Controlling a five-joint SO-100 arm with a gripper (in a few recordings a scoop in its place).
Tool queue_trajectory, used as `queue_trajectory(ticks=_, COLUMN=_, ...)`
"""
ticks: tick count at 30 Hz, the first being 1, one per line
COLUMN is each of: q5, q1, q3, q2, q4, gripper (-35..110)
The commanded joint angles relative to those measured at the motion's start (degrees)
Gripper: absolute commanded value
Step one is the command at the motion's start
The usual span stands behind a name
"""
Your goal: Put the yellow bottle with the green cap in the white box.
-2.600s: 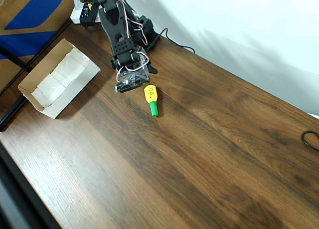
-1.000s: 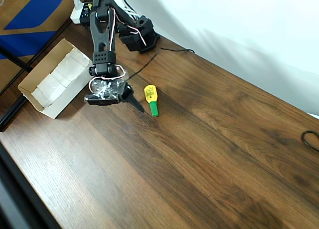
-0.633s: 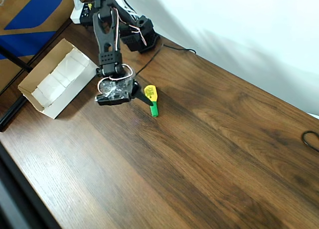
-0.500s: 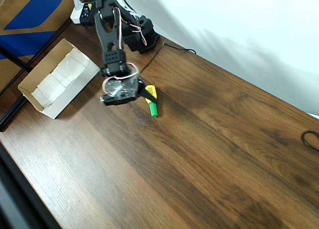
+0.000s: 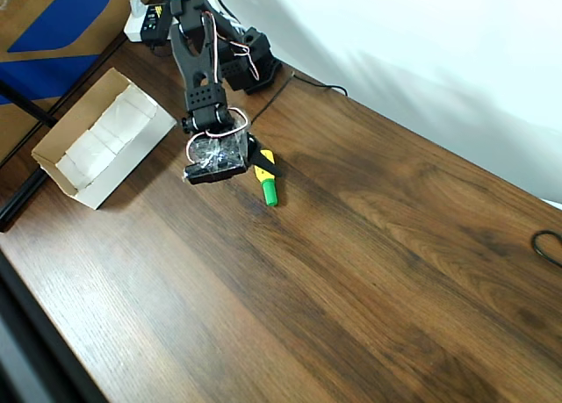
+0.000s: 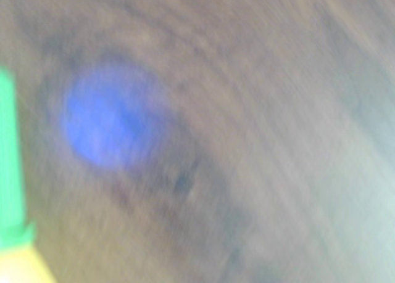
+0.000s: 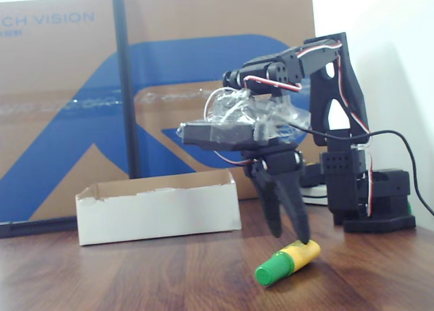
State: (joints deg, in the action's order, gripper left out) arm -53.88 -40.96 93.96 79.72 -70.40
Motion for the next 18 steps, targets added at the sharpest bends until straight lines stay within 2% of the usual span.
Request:
queue_trajectory(ticks=1, q5=-0.79, q1=-0.88, q3=-2.37, q2=1.85, q4=-0.18, gripper=42)
queue_trajectory(ticks=5, q5=-0.35, q1=-0.62, q3=-2.9, q2=1.85, q4=-0.7, gripper=43)
queue_trajectory(ticks=10, q5=-0.44, q1=-0.09, q3=-8.96, q2=-1.76, q4=-7.65, gripper=41)
queue_trajectory(ticks=18, q5=0.44, q1=-0.62, q3=-7.03, q2=-1.85, q4=-7.56, gripper=42)
